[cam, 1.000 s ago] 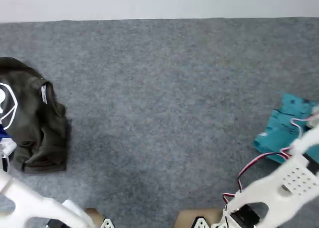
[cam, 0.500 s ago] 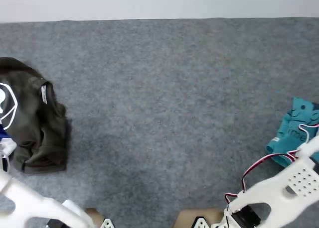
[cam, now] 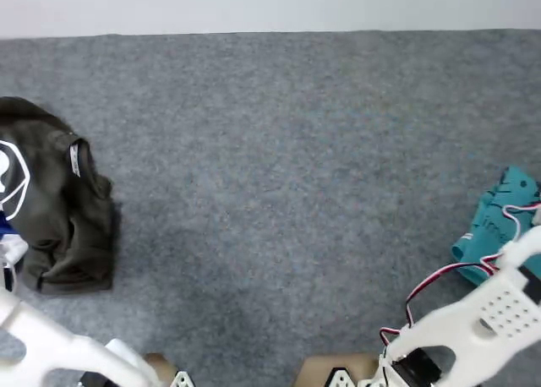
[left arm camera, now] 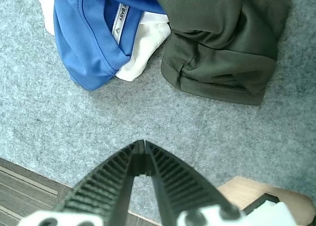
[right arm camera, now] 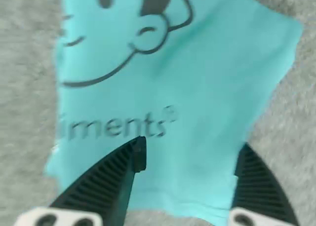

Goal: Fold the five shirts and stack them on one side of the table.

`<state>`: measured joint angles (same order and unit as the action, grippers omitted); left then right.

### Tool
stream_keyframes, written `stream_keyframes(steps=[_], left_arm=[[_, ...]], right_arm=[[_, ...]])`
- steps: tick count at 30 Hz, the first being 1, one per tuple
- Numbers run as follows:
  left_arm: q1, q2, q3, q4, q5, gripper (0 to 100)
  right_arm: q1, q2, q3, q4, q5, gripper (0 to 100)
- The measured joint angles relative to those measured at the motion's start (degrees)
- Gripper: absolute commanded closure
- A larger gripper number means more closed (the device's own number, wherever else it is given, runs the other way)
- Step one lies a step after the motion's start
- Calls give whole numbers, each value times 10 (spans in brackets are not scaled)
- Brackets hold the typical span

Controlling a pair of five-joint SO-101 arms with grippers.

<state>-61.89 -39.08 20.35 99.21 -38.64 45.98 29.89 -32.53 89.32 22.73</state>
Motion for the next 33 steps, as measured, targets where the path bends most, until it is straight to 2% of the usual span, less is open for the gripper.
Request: stream_keyframes(steps=[4, 6, 10, 11, 13, 22, 27, 33], left_arm=[[0, 0, 0, 0, 0, 993], [0, 0, 0, 0, 0, 993], [0, 0, 0, 0, 0, 993], [0, 0, 0, 0, 0, 993], [0, 0, 0, 0, 0, 993], [0, 0, 0, 0, 0, 993], [0, 0, 0, 0, 0, 993], [0, 0, 0, 0, 0, 993]], right_arm=[[-39, -32, 0, 44, -36, 725], [-60, -33, 0, 69, -56, 788], [-88, -33, 0, 108, -94, 983], [-91, -26, 0, 108, -99, 995], [-92, -6, 0, 108, -104, 970], [-130, 126, 0, 108, -109, 989], [-156, 117, -29, 108, -123, 989], [-171, 32, -41, 109, -128, 967]])
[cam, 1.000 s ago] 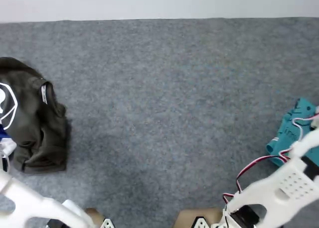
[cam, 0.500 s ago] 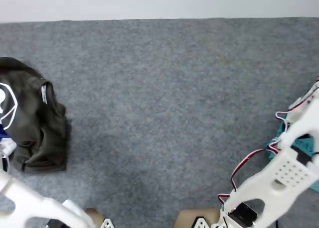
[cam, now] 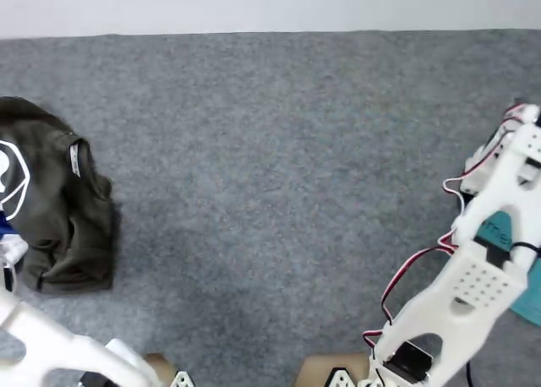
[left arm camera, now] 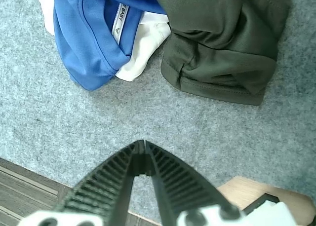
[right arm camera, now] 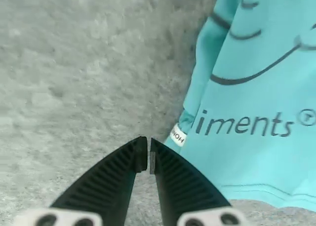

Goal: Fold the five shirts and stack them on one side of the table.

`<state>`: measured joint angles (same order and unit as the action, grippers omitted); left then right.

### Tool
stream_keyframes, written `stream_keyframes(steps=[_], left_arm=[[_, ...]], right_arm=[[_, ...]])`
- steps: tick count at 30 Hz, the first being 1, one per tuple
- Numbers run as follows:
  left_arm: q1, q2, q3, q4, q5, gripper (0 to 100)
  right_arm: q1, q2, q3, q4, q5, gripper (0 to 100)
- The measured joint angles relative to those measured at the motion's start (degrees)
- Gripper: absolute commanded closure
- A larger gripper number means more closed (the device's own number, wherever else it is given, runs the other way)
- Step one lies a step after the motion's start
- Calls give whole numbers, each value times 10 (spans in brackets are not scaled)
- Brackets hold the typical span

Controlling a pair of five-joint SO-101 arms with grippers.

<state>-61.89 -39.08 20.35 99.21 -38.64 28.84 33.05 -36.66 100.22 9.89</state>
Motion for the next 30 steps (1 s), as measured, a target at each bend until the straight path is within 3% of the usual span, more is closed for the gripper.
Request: stream_keyframes(steps=[6, 9, 30], left_arm=[[0, 0, 0, 0, 0, 993], [0, 0, 0, 0, 0, 993], [0, 0, 0, 0, -27, 993]], right_arm=[[-1, -22, 0, 0, 0, 718], [0, -22, 0, 0, 0, 653], [53, 117, -25, -76, 12, 649]])
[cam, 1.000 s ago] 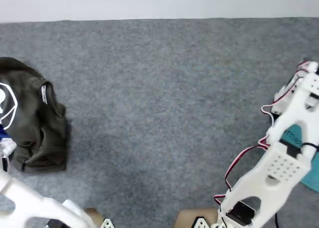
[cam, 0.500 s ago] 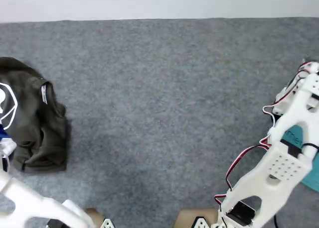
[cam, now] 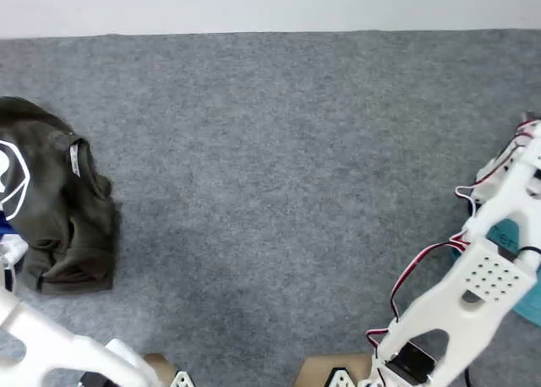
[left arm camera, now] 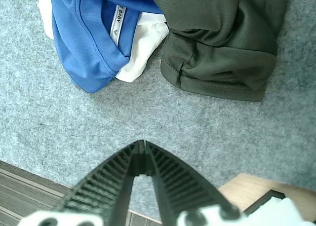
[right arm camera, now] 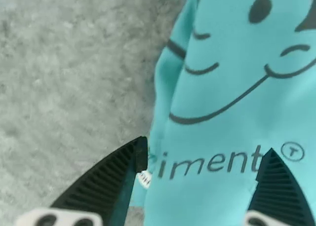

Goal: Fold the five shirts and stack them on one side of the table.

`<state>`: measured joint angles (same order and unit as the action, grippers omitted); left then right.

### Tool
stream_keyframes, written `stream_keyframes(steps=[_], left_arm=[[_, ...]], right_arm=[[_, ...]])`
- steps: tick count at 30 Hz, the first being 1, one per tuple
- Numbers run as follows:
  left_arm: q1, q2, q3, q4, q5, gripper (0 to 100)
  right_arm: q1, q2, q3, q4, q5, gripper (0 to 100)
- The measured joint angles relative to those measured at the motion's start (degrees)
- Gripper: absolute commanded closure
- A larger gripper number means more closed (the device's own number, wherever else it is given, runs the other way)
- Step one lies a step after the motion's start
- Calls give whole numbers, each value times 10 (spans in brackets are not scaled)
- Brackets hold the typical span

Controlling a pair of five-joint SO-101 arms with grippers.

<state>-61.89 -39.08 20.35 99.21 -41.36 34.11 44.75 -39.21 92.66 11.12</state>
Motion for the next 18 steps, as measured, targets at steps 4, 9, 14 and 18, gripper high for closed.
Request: stream_keyframes(steps=[4, 9, 14, 18], left_arm=[[0, 0, 0, 0, -1, 993], [0, 0, 0, 0, -1, 993], [0, 0, 0, 0, -1, 993], [0, 0, 0, 0, -1, 993]], right_arm=[[4, 29, 0, -13, 0, 652], [4, 44, 0, -25, 0, 690], [7, 47, -1, -39, 0, 867], [11, 45, -2, -49, 0, 995]])
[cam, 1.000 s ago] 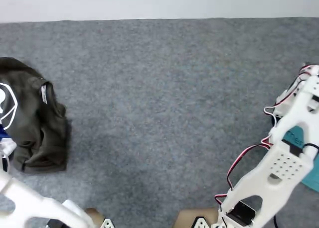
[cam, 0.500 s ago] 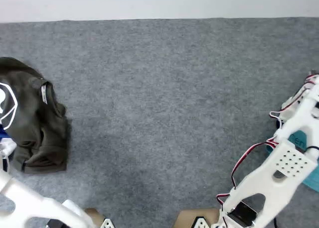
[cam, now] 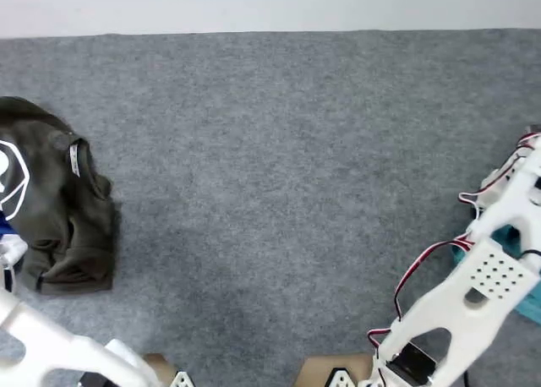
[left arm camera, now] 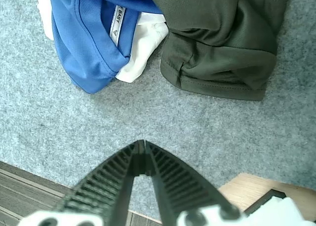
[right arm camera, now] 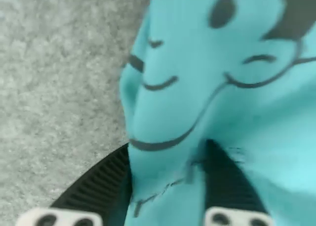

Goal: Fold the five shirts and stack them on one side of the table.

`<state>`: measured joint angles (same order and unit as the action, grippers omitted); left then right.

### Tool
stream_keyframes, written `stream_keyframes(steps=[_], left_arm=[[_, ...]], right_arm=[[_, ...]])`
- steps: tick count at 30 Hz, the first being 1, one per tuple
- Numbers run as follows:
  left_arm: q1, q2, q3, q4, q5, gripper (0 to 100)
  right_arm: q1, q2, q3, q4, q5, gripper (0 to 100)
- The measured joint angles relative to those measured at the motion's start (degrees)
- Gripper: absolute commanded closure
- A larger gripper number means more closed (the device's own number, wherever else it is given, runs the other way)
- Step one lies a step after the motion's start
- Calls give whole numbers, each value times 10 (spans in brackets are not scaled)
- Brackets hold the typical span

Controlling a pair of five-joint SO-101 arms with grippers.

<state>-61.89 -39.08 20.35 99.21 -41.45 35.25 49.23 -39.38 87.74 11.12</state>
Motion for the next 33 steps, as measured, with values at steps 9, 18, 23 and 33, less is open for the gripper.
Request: stream_keyframes(steps=[9, 18, 23, 33], left_arm=[[0, 0, 0, 0, 0, 993], [0, 0, 0, 0, 0, 993], [0, 0, 0, 0, 0, 993], [0, 0, 0, 0, 0, 993]], right_arm=[[4, 0, 0, -1, 0, 988], [-37, 1, -12, 41, 31, 988], [-86, 1, -12, 46, 50, 988], [-108, 1, -12, 53, 65, 983]])
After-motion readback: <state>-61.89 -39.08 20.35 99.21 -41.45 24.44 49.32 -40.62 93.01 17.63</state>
